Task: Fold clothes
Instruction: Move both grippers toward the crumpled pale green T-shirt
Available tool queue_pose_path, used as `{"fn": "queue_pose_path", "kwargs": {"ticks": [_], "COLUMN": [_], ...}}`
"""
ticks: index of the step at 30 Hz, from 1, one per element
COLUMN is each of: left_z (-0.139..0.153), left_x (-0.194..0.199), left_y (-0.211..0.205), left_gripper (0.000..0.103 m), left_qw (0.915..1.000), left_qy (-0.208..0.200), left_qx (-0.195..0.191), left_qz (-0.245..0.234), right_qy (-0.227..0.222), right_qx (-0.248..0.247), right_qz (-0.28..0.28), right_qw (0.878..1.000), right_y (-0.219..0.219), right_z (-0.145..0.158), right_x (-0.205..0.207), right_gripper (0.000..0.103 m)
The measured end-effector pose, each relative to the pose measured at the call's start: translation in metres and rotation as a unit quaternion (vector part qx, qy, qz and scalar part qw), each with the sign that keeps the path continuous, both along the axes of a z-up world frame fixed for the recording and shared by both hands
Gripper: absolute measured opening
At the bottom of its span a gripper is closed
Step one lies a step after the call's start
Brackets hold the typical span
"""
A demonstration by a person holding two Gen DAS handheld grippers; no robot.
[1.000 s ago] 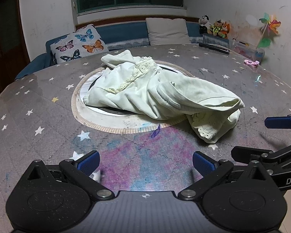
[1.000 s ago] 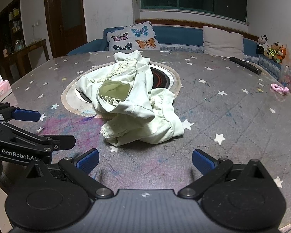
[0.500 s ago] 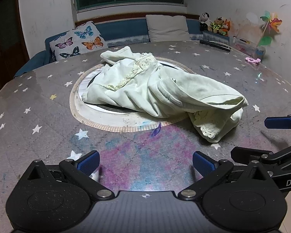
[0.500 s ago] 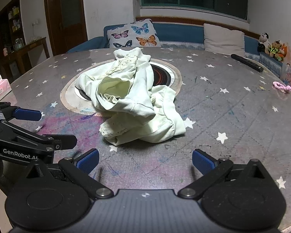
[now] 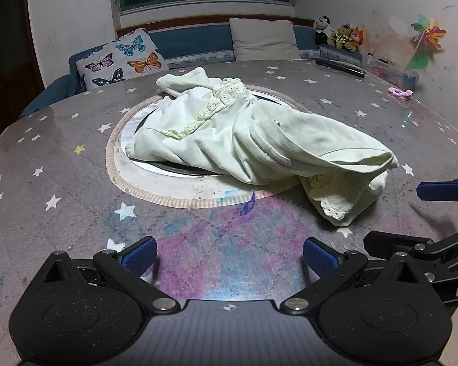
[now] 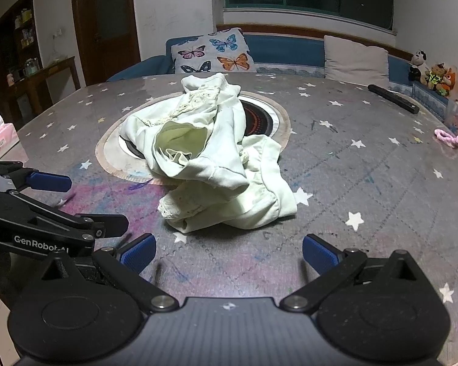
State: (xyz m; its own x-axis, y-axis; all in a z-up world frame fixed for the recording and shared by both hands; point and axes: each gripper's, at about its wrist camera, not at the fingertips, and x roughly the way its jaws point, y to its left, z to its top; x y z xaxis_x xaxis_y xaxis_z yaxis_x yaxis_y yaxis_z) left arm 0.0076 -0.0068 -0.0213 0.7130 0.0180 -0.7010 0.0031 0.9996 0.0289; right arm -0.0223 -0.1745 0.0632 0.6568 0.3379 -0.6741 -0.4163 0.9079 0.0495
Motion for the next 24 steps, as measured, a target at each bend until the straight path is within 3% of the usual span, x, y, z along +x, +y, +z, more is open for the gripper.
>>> {"fn": "queue_pose_path", "kwargs": {"ticks": [24], "left_z": [-0.003], "left_x": [0.021], "left_y": [0.004], "left_gripper": [0.103], "left_qw": [0.9999], "left_qy": [0.013], "left_qx": [-0.002], "left_qz": [-0.003], "right_qy": [0.005], "right_qx": [0.007], "right_qz": [0.007], "right_qw": [1.000], "right_y": [0.004], "right_z": [0.003], "right_x": [0.015], "right_gripper": [0.103]}}
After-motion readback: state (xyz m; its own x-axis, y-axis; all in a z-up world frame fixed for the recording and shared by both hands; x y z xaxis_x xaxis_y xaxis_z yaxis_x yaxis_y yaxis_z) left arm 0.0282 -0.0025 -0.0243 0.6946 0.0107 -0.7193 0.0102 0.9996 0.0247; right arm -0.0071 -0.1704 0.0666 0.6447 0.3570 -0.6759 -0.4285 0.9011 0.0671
